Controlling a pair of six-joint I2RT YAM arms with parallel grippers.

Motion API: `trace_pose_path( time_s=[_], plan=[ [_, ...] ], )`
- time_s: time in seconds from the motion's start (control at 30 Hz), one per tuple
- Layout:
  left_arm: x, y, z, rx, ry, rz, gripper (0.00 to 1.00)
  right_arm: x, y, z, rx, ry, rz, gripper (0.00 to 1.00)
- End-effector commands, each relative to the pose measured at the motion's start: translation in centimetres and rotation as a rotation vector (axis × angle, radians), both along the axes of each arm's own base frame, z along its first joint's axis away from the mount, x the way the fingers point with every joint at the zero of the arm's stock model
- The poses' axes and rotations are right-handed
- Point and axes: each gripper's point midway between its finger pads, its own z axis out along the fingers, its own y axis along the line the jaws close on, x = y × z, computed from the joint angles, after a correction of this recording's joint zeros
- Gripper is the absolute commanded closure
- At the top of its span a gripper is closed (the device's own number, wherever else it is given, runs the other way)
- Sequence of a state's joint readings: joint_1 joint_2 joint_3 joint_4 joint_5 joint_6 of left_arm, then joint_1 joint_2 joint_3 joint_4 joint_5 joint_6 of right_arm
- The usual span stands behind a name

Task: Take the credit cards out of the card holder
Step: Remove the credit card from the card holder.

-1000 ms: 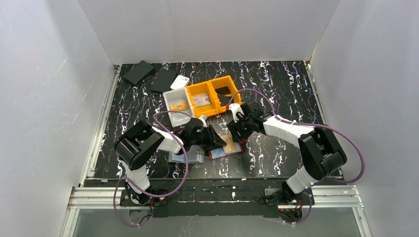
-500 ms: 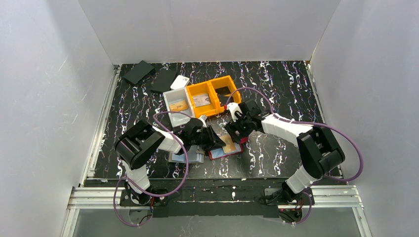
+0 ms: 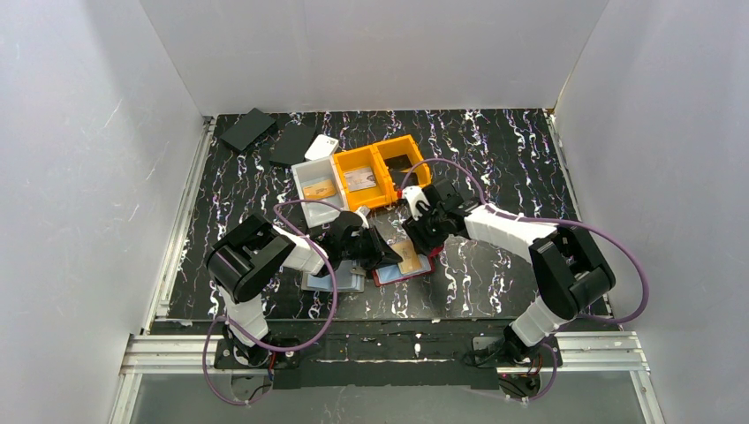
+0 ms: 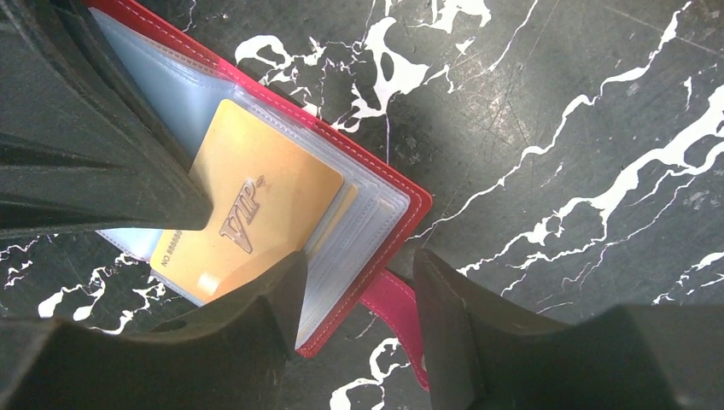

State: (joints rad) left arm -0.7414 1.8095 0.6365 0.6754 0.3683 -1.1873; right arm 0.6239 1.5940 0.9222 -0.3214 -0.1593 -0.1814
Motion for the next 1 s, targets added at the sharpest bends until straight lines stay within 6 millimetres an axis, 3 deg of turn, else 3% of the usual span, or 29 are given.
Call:
trace_pose_path(
  time_s=[0.0, 0.3, 0.53, 0.97],
  plan=[
    [0.0, 0.2, -1.1, 0.033, 0.002, 0.010, 0.93, -2.0, 0.6, -2.1, 0.012, 0.094, 0.013, 0.39],
    [-0.3, 0.6, -1.8, 0.051, 0.008, 0.014, 1.00, -1.1, -0.1, -0.2, 0.079, 0.073, -0.018, 0.32],
    [-0.3, 0.7, -1.7, 0.050, 0.008, 0.017, 1.00, -1.7, 0.2, -0.7, 0.092, 0.116, 0.001, 0.33],
    [-0.3, 1.1, -1.9, 0.051, 0.019, 0.048, 1.00, -1.1, -0.7, 0.0, 0.151, 0.142, -0.105, 0.34]
  ],
)
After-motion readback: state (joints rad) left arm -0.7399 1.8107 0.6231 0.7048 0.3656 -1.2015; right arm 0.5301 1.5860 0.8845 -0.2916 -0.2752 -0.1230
